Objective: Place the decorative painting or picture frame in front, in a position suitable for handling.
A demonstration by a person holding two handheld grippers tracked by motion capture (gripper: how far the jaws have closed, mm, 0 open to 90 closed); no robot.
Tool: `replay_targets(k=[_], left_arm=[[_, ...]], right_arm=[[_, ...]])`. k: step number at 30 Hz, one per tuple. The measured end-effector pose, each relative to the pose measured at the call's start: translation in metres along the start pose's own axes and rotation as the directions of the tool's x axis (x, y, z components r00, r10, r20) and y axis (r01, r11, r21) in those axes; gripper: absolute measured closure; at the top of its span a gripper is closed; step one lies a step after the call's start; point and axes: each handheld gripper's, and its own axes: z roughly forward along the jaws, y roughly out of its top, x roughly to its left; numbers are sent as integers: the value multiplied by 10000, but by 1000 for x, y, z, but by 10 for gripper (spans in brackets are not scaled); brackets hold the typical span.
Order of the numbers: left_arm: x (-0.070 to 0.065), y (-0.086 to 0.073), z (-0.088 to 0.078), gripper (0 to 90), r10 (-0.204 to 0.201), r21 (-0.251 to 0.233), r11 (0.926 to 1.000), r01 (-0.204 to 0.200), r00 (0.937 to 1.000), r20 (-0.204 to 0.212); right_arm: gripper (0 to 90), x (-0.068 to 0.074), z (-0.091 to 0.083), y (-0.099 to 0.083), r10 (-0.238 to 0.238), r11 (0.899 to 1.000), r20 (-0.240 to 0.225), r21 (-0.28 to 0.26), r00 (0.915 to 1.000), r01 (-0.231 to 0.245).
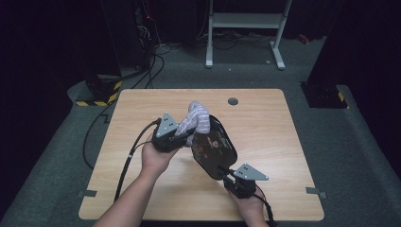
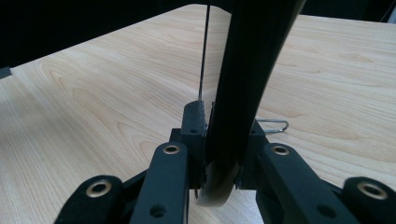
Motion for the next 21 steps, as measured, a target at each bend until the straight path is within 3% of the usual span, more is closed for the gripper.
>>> replay_targets(k=[2,3,6,7,10,12,16,21], left_arm=[[-18,1,-3,653,345,-132,9993,-342,9991,253],[-18,1,-3,654,345,-132,9993,-342,9991,253],[-36,3,-5,654,692,-352,9971,-671,9957,610],[-48,6,-6,654,933,-434,9950,-898,9918,876],[-60,8,-7,654,1191,-514,9922,-1138,9859,1178],[-75,13,-9,654,1653,-626,9854,-1580,9769,1355],[-76,15,-7,654,1846,-621,9821,-1780,9749,1243],[-56,10,0,654,1368,-408,9902,-1333,9853,1018]], right_arm=[[780,0,0,0,22,10000,2,10,10000,-22],[780,0,0,0,19,10000,2,8,10000,-19],[780,0,0,-1,47,10000,4,19,10000,-47],[780,0,0,-1,36,10000,7,38,10000,-36],[780,0,0,-1,48,10000,-12,38,10000,-48],[780,0,0,-1,47,10000,-21,35,10000,-47],[780,-1,0,-1,28,10000,-14,27,10000,-28],[779,0,1,0,89,10000,-33,26,10000,-88]])
